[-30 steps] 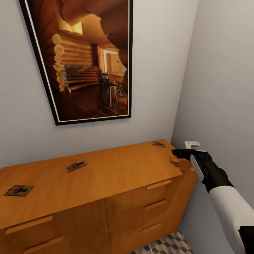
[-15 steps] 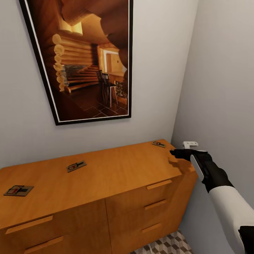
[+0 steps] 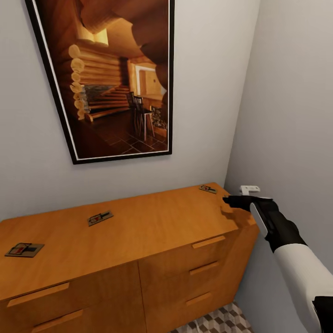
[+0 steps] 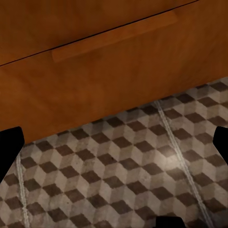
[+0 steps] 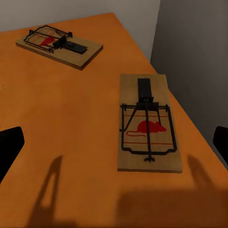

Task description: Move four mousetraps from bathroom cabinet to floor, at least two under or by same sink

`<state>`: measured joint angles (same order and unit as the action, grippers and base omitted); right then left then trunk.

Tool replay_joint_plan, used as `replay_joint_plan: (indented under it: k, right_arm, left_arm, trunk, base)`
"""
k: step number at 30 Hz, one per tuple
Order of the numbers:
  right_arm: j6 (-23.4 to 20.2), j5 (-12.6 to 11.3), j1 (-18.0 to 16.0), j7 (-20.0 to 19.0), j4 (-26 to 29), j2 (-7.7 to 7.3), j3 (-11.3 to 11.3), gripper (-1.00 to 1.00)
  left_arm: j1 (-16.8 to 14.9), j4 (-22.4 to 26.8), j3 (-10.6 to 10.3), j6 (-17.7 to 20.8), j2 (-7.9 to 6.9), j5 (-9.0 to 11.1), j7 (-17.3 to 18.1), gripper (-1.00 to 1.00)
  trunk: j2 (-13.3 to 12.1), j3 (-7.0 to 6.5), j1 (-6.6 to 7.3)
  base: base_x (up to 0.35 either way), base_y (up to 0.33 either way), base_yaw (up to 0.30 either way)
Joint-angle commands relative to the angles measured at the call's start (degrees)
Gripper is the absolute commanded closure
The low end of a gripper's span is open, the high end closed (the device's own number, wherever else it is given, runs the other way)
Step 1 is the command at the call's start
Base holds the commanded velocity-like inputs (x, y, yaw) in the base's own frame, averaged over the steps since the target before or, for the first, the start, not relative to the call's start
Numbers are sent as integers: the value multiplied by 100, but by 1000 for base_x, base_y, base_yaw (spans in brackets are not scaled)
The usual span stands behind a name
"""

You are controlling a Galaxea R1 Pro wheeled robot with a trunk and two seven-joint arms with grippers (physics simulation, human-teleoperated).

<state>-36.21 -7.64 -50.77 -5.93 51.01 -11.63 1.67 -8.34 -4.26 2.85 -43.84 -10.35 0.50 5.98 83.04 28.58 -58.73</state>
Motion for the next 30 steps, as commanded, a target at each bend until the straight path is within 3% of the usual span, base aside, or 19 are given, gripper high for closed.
replay_joint_plan:
  k: [1, 6, 14, 30]
  right_arm:
    - [-29, -61, -3, 22, 6, -7, 15, -100]
    - [-99, -80, -3, 22, 6, -6, -172, -100]
    - [-270, -96, -3, 21, 6, -6, -737, -100]
    - [-315, -70, -3, 25, 6, -6, -863, -100]
  left_arm:
    - [-10, -22, 31, -28, -4, 9, 43, -100]
    - [-10, -22, 31, -28, -6, 11, 43, -100]
    - [-10, -22, 31, -28, -7, 7, 43, -100]
    - [-10, -22, 31, -28, -3, 9, 43, -100]
  trunk:
    - [4, 6, 0]
    - [4, 6, 0]
    - [4, 6, 0]
    - [4, 6, 0]
  base:
    - [0, 0, 0]
    - [0, 0, 0]
    - [0, 0, 0]
    - [0, 0, 0]
